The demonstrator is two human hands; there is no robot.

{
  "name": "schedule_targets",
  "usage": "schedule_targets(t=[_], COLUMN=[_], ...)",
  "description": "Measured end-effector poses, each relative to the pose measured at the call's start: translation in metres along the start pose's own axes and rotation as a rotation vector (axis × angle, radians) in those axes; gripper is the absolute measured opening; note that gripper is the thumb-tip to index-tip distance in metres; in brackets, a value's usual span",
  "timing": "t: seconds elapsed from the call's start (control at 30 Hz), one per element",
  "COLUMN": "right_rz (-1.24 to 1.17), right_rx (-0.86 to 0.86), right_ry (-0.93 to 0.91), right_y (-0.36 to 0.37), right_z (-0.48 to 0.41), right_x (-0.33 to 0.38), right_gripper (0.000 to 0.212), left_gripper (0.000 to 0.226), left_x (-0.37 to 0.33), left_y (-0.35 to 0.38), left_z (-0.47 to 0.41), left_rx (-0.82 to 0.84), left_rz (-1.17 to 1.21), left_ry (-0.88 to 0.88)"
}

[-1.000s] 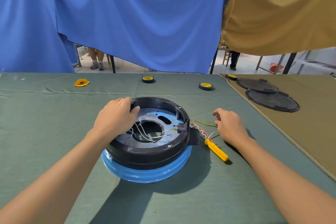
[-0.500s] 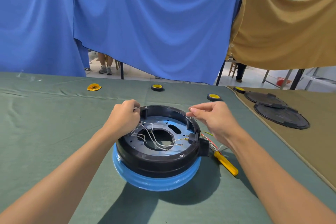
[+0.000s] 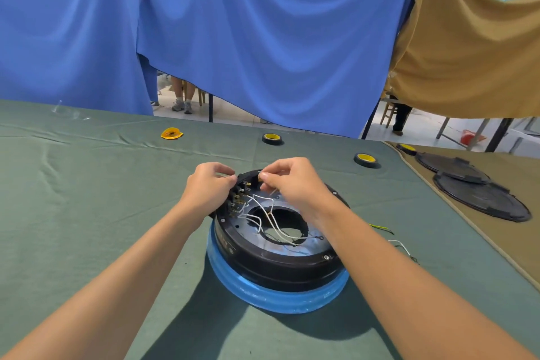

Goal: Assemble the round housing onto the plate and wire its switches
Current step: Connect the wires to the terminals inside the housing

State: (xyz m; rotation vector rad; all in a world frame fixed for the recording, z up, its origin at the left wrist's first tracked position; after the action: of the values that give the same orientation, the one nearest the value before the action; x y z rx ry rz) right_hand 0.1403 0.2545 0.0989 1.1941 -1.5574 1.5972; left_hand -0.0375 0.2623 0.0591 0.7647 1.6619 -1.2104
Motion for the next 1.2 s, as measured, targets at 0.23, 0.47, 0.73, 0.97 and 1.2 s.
schedule_targets(t=[0.23, 0.47, 0.73, 0.97, 1.2], right_rz=[0.086, 0.279, 0.422, 0.431, 0.372], right_rx=[-0.074, -0.036, -0.024, -0.031, -0.072], right_ry=[0.123, 0.117, 0.000, -0.051, -0.046], right_y=[0.001, 0.008, 0.019, 0.022, 0.018], right_z=[-0.017, -0.024, -0.034, -0.032, -0.028], right_x=[-0.014, -0.021, -0.017, -0.016, -0.016], right_gripper=[0.005, 0.013, 0.012, 0.010, 0.007], left_gripper=[0.014, 0.010, 0.006, 0.017, 0.015], left_x=[-0.003, 0.000, 0.005, 0.006, 0.004], left_y=[0.006, 0.011, 0.011, 0.008, 0.007], left_z=[-0.004, 0.000, -0.001, -0.001, 0.002], left_rx=[-0.023, -0.025, -0.054, -0.095, -0.088], left_rz=[0.046, 0.133, 0.164, 0.108, 0.138], left_ry=[0.017, 0.054, 0.063, 0.057, 0.052])
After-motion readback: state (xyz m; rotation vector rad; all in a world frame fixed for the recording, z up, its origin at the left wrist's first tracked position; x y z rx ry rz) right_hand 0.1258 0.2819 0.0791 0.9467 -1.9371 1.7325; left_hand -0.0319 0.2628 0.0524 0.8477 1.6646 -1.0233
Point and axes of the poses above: each hand's wrist, its own z-axis away from the middle knuckle, its own y-axis out of the palm, x = y × z, the point moved 8 cm from there along -z, towards the middle knuckle
